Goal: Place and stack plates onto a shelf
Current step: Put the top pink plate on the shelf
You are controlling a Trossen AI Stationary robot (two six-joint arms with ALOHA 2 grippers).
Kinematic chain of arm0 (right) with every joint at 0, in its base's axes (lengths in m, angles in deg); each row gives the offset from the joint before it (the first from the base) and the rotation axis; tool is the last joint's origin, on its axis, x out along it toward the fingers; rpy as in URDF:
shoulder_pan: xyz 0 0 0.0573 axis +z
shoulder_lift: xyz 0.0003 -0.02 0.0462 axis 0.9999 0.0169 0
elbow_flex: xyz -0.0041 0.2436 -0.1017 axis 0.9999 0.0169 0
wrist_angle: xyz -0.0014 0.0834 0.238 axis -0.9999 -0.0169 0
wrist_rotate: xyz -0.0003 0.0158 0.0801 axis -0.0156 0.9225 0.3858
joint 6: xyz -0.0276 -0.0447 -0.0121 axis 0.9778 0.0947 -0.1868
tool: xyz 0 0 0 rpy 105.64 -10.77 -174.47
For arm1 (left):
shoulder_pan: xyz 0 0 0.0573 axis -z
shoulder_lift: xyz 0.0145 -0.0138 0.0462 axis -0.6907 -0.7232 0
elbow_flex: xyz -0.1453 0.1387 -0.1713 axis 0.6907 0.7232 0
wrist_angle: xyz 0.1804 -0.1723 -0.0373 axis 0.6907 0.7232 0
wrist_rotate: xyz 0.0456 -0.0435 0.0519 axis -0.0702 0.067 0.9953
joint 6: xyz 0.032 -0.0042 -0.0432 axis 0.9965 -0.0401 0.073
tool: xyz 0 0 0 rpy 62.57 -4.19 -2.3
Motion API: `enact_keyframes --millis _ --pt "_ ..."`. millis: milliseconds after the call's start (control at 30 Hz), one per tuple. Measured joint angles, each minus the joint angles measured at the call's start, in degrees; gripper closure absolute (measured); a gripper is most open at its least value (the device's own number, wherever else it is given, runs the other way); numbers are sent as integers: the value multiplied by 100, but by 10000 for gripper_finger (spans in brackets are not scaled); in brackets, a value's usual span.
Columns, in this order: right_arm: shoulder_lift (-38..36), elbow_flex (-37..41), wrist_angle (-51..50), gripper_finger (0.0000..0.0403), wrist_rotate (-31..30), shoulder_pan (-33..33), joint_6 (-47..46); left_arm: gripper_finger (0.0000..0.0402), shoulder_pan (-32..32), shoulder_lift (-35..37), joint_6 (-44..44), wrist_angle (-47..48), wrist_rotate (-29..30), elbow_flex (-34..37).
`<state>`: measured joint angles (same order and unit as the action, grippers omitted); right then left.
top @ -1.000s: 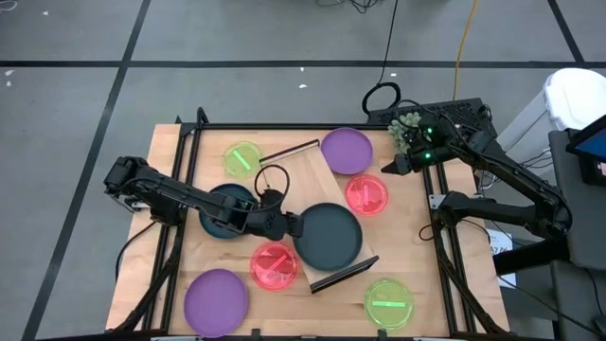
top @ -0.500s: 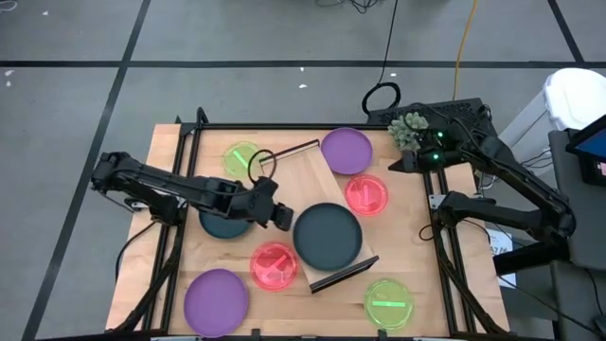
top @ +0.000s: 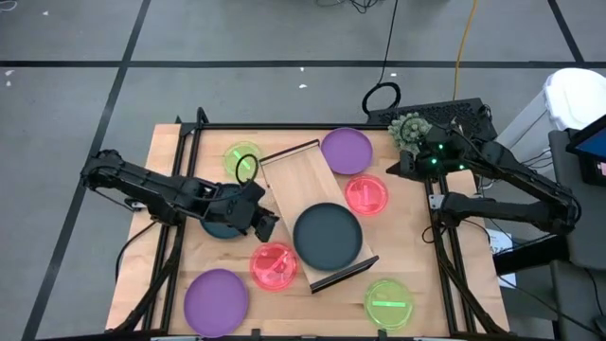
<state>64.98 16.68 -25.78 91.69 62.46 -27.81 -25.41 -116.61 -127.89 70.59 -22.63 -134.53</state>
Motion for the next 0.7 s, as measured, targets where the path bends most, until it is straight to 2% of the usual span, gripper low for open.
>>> enact_keyframes --millis 233,333,433,533,700 --pt "136 0 277 122 -1086 820 -521 279 180 308 146 373 184 128" --pt "280 0 398 122 -1316 1040 -678 279 251 662 -115 465 590 492" --pt "450 0 577 122 -1346 1180 -756 279 240 1134 -461 375 628 976" --pt "571 0 621 122 -1334 1236 -751 279 225 1629 -1004 385 431 1523" --pt "728 0 582 122 -1335 1255 -584 279 110 2426 -2583 418 32 2435"
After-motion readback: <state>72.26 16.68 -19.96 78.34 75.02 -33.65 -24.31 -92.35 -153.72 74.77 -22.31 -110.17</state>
